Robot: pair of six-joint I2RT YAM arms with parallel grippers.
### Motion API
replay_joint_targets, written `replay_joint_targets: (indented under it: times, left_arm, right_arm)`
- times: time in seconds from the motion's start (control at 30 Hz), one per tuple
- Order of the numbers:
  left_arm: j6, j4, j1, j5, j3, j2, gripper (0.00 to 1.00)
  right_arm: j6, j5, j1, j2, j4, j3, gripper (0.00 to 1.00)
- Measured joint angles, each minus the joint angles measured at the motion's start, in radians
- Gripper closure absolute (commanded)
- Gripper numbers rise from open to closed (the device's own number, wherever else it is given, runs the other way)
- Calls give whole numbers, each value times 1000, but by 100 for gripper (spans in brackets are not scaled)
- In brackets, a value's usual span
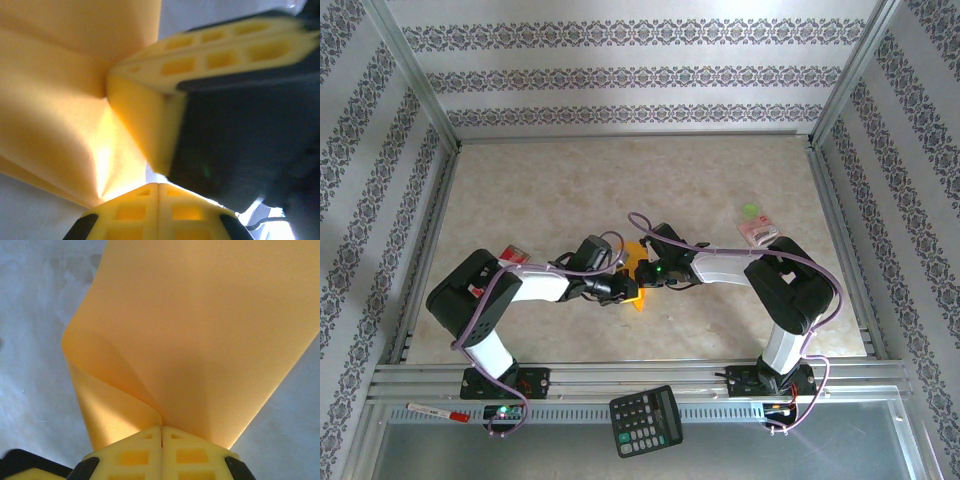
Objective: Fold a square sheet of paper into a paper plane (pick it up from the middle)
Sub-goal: Third fold the triangle at the center of the table.
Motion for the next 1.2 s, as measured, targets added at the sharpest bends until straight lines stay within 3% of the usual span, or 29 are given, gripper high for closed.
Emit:
replay_joint_targets:
  times: [0.47,0.83,1.2]
  left_arm:
    - [23,-5,32,0,0,52,97]
    - [16,1,18,4,-31,-14,94]
    - [-5,65,10,34,-31,60,96]
  right_arm:
    - [0,0,-2,0,4,-2,100]
    - [0,0,-2,0,4,-2,100]
    - [0,0,-4,0,5,-2,100]
